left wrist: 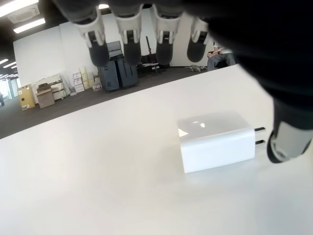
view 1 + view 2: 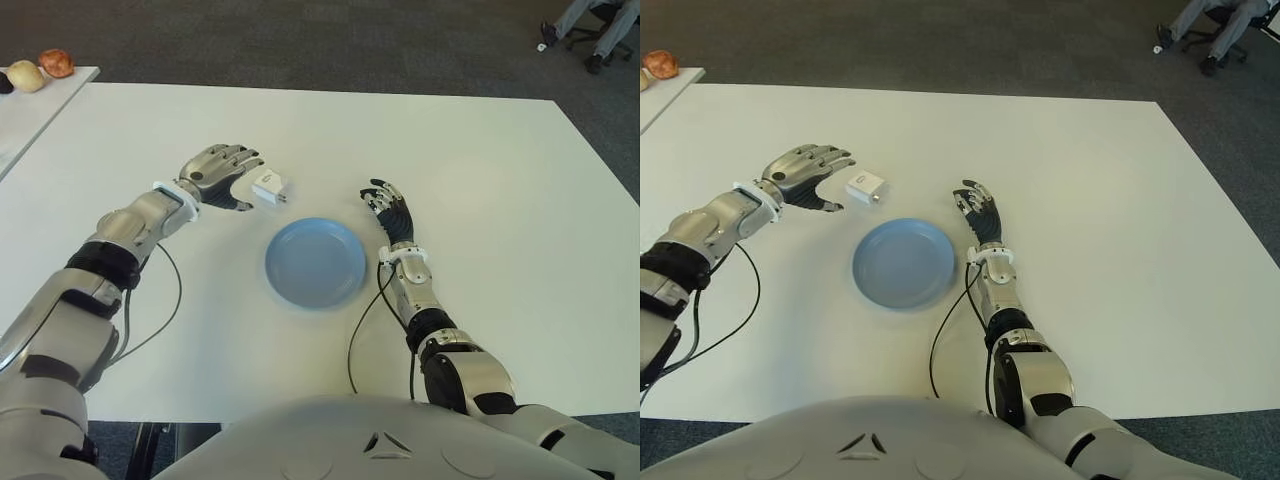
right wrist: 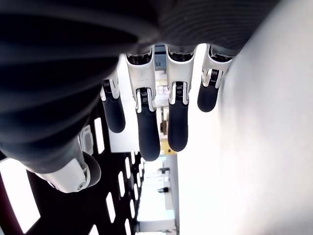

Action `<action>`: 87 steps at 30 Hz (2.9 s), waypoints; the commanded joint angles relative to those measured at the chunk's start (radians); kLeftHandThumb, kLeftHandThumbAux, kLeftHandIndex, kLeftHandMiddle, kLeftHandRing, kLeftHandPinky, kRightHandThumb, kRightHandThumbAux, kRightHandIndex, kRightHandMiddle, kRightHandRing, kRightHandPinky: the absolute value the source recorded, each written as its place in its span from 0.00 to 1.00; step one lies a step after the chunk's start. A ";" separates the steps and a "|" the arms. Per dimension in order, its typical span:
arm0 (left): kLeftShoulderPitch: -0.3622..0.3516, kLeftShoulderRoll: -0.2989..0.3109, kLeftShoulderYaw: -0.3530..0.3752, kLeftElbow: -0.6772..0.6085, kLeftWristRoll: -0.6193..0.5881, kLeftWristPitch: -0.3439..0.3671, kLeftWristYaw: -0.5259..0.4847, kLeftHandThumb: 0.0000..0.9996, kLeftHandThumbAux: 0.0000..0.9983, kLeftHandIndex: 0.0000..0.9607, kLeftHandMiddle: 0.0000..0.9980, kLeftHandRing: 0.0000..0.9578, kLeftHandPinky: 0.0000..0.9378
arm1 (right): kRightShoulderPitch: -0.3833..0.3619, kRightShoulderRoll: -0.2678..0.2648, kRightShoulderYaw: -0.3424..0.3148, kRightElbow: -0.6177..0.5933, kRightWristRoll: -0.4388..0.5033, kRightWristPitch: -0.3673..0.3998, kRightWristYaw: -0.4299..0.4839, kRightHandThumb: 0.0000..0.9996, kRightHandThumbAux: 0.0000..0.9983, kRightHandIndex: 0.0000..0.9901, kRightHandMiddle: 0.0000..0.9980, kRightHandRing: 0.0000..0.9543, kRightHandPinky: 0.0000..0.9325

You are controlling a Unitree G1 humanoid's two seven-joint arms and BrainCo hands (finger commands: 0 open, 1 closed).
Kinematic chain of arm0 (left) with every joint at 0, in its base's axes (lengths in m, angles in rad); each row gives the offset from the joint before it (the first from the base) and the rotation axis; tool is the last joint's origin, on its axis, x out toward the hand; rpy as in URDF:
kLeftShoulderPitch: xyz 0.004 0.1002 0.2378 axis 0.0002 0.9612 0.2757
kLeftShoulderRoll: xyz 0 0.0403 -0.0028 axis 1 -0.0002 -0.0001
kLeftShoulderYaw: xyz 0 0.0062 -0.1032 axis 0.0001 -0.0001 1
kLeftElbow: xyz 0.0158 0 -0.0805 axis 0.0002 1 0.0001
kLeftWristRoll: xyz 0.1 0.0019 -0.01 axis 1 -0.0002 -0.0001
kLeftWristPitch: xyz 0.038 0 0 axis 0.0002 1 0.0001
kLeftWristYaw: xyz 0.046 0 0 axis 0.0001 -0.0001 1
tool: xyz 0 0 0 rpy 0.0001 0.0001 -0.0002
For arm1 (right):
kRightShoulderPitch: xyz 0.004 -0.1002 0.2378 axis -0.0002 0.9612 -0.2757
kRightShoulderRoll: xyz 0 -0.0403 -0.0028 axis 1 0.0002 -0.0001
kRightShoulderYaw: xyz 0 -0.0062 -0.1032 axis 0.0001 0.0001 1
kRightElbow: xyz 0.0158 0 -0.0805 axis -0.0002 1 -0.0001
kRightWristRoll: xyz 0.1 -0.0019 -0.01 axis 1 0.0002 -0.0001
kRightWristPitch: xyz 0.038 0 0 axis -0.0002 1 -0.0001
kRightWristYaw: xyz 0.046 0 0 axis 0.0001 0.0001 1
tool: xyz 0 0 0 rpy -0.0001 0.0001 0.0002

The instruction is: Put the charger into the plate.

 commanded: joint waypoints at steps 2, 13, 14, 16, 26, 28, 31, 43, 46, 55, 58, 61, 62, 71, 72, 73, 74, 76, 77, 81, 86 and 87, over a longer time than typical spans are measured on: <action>-0.041 -0.041 -0.028 0.066 0.012 0.017 -0.010 0.00 0.47 0.00 0.00 0.00 0.00 | 0.060 0.009 -0.002 0.039 0.005 0.058 -0.001 0.00 0.66 0.22 0.39 0.32 0.18; -0.074 -0.142 -0.069 0.222 -0.005 0.036 0.003 0.00 0.46 0.00 0.00 0.00 0.00 | 0.072 0.014 0.005 0.022 -0.003 0.052 -0.014 0.00 0.66 0.23 0.39 0.32 0.17; -0.074 -0.149 -0.071 0.235 -0.006 0.036 0.005 0.00 0.46 0.00 0.00 0.00 0.00 | 0.072 0.015 0.005 0.020 -0.003 0.054 -0.014 0.00 0.66 0.22 0.39 0.32 0.18; -0.074 -0.168 -0.078 0.274 -0.009 0.038 0.013 0.00 0.46 0.00 0.00 0.00 0.00 | 0.073 0.015 0.005 0.019 -0.001 0.057 -0.013 0.00 0.67 0.22 0.39 0.32 0.18; -0.089 -0.230 -0.094 0.382 -0.039 0.034 0.021 0.00 0.46 0.00 0.00 0.00 0.01 | 0.077 0.019 0.001 0.011 0.009 0.068 -0.003 0.00 0.66 0.21 0.38 0.33 0.20; -0.088 -0.235 -0.095 0.388 -0.048 0.030 0.020 0.00 0.46 0.00 0.00 0.00 0.01 | 0.078 0.020 0.001 0.009 0.010 0.068 -0.003 0.00 0.67 0.21 0.38 0.33 0.21; -0.083 -0.241 -0.093 0.392 -0.063 0.024 0.018 0.00 0.47 0.00 0.00 0.00 0.01 | 0.081 0.022 0.001 0.004 0.009 0.067 -0.004 0.00 0.66 0.21 0.38 0.32 0.19; -0.061 -0.282 -0.094 0.411 -0.111 0.037 0.010 0.00 0.48 0.00 0.00 0.00 0.02 | 0.087 0.022 0.004 -0.007 0.007 0.074 -0.003 0.00 0.66 0.20 0.38 0.33 0.21; -0.057 -0.292 -0.093 0.421 -0.121 0.046 0.008 0.00 0.48 0.00 0.00 0.00 0.02 | 0.088 0.023 0.003 -0.008 0.008 0.076 -0.002 0.00 0.66 0.20 0.38 0.33 0.20; -0.047 -0.315 -0.085 0.440 -0.159 0.075 -0.020 0.00 0.48 0.00 0.00 0.00 0.04 | 0.091 0.024 0.001 -0.016 0.011 0.077 0.003 0.00 0.66 0.20 0.38 0.32 0.20; -0.041 -0.319 -0.086 0.442 -0.166 0.088 -0.028 0.00 0.48 0.00 0.00 0.00 0.04 | 0.093 0.024 0.001 -0.022 0.013 0.079 0.005 0.00 0.66 0.20 0.38 0.32 0.19; -0.039 -0.320 -0.088 0.446 -0.170 0.096 -0.032 0.00 0.47 0.00 0.00 0.00 0.04 | 0.095 0.024 0.001 -0.025 0.012 0.080 0.005 0.00 0.66 0.20 0.38 0.32 0.18; -0.038 -0.319 -0.090 0.447 -0.170 0.098 -0.035 0.00 0.47 0.00 0.00 0.00 0.04 | 0.095 0.023 0.002 -0.026 0.011 0.081 0.004 0.00 0.66 0.21 0.38 0.32 0.17; -0.034 -0.310 -0.111 0.440 -0.158 0.117 -0.051 0.00 0.45 0.00 0.00 0.00 0.03 | 0.098 0.019 0.003 -0.036 0.010 0.091 0.007 0.00 0.66 0.20 0.38 0.32 0.18; -0.035 -0.309 -0.116 0.439 -0.155 0.121 -0.056 0.00 0.45 0.00 0.00 0.00 0.03 | 0.098 0.019 0.002 -0.037 0.010 0.092 0.008 0.00 0.66 0.20 0.38 0.32 0.18; -0.035 -0.308 -0.119 0.438 -0.152 0.124 -0.059 0.00 0.45 0.00 0.00 0.00 0.02 | 0.099 0.018 0.002 -0.038 0.011 0.092 0.008 0.00 0.66 0.20 0.39 0.32 0.18; -0.036 -0.305 -0.125 0.438 -0.147 0.127 -0.064 0.00 0.45 0.00 0.00 0.00 0.02 | 0.099 0.018 0.002 -0.039 0.011 0.093 0.009 0.00 0.66 0.20 0.39 0.32 0.18; -0.036 -0.301 -0.135 0.435 -0.138 0.130 -0.067 0.00 0.45 0.00 0.00 0.00 0.01 | 0.100 0.018 0.003 -0.041 0.011 0.094 0.011 0.00 0.65 0.20 0.38 0.32 0.18; -0.037 -0.299 -0.140 0.434 -0.135 0.131 -0.068 0.00 0.45 0.00 0.00 0.00 0.01 | 0.099 0.018 0.002 -0.041 0.011 0.094 0.011 0.00 0.65 0.20 0.38 0.32 0.18; -0.036 -0.288 -0.158 0.424 -0.129 0.127 -0.070 0.00 0.45 0.00 0.00 0.00 0.00 | 0.099 0.017 0.002 -0.044 0.011 0.096 0.014 0.00 0.65 0.20 0.38 0.32 0.18; -0.033 -0.268 -0.186 0.404 -0.105 0.123 -0.064 0.00 0.46 0.00 0.00 0.00 0.00 | 0.099 0.015 0.000 -0.045 0.012 0.096 0.016 0.00 0.65 0.20 0.38 0.32 0.19; -0.030 -0.261 -0.192 0.398 -0.100 0.124 -0.063 0.00 0.46 0.00 0.00 0.00 0.00 | 0.099 0.015 0.000 -0.045 0.012 0.095 0.016 0.00 0.65 0.21 0.38 0.32 0.19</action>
